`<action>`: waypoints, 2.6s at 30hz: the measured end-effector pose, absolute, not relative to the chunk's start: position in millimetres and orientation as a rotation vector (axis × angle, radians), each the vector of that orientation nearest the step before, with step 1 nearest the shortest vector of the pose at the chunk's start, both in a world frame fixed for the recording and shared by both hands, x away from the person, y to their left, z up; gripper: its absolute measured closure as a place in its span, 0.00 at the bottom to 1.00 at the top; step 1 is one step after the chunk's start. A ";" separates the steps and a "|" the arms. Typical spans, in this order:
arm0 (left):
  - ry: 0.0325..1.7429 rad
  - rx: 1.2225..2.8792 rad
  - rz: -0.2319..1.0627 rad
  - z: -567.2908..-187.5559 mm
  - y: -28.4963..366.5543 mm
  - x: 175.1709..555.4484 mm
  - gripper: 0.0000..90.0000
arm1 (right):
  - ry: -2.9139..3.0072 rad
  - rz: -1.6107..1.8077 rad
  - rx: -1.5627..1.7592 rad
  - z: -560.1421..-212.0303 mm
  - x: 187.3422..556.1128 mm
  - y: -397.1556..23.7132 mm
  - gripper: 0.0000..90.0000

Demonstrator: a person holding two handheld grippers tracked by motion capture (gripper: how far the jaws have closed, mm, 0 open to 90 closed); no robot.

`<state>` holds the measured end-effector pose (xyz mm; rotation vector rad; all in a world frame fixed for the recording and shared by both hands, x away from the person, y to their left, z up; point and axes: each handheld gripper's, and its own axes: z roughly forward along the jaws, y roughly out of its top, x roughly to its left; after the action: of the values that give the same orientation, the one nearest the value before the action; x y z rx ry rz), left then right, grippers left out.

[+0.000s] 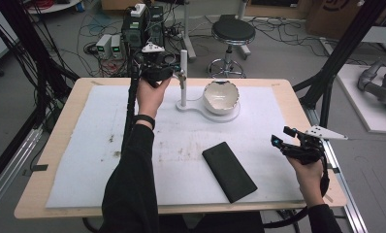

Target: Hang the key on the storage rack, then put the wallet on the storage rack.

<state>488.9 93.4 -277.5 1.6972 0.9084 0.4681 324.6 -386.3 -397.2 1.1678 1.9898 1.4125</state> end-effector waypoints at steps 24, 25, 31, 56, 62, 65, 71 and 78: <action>0.789 1.727 0.584 -297.5 116.9 401.3 0.34 | 1.995 1.417 1.166 -395.5 324.3 -383.3 0.31; 0.780 1.731 0.590 -300.6 117.5 392.9 0.33 | 1.993 1.417 1.166 -395.3 324.2 -383.2 0.31; 0.730 1.713 0.569 -320.2 118.6 353.6 0.30 | 1.992 1.414 1.157 -394.9 324.2 -382.2 0.31; 0.736 1.698 0.562 -385.1 156.2 293.1 0.27 | 1.983 1.396 1.160 -395.3 321.6 -379.5 0.30; 0.728 1.695 0.568 -382.8 156.8 291.4 0.27 | 1.979 1.397 1.160 -396.6 321.5 -382.6 0.30; 0.727 1.688 0.569 -381.1 157.9 291.0 0.27 | 1.976 1.399 1.163 -395.4 320.8 -382.4 0.30; 0.742 1.683 0.561 -383.2 163.6 293.4 0.27 | 1.985 1.392 1.163 -396.6 321.0 -381.0 0.30; 0.751 1.671 0.569 -382.3 168.8 292.8 0.27 | 1.986 1.396 1.149 -395.9 320.2 -380.0 0.30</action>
<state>292.8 168.8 -382.3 1.6712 0.7506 0.5687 320.2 -380.0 -395.9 1.1489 1.9864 1.3964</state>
